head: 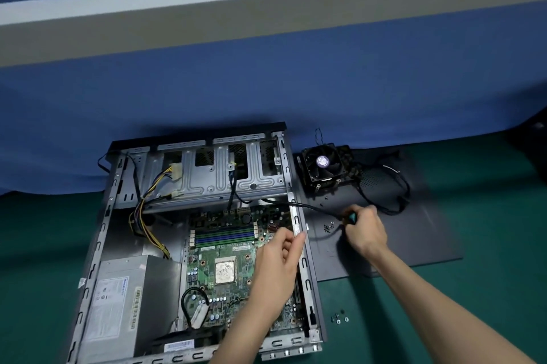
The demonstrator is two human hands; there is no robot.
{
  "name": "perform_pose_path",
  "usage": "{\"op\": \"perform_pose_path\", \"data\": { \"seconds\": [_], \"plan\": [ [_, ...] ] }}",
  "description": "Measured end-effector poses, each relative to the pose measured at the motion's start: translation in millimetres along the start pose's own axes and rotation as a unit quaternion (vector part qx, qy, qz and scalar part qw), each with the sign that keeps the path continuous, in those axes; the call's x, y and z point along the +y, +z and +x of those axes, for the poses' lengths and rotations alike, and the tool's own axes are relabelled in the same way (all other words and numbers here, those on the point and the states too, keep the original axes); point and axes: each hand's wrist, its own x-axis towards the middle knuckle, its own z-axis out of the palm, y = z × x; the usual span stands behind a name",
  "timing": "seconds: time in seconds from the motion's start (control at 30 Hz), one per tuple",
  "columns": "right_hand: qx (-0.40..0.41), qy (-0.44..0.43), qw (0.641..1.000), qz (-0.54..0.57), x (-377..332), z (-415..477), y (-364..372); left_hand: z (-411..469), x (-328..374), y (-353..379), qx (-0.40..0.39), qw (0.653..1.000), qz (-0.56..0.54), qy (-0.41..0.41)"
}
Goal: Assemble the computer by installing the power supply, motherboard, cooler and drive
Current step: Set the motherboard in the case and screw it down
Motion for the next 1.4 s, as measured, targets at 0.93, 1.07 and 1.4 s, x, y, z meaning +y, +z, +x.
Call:
{"op": "perform_pose_path", "data": {
  "seconds": [0.93, 1.07, 1.4],
  "plan": [
    [-0.061, -0.065, 0.992, -0.091, 24.0, 25.8, -1.5, 0.1, -0.9, 1.5, 0.017, 1.0, 0.009, -0.019],
    [-0.001, 0.005, 0.999, -0.048, 41.5, 22.2, -24.6, -3.2, 6.0, 0.4, 0.055, 0.998, 0.035, -0.014],
    [-0.19, -0.058, 0.859, 0.472, -26.9, -40.4, -86.5, 0.7, 41.1, 0.0, 0.081, 0.988, 0.089, 0.098]
  ]
}}
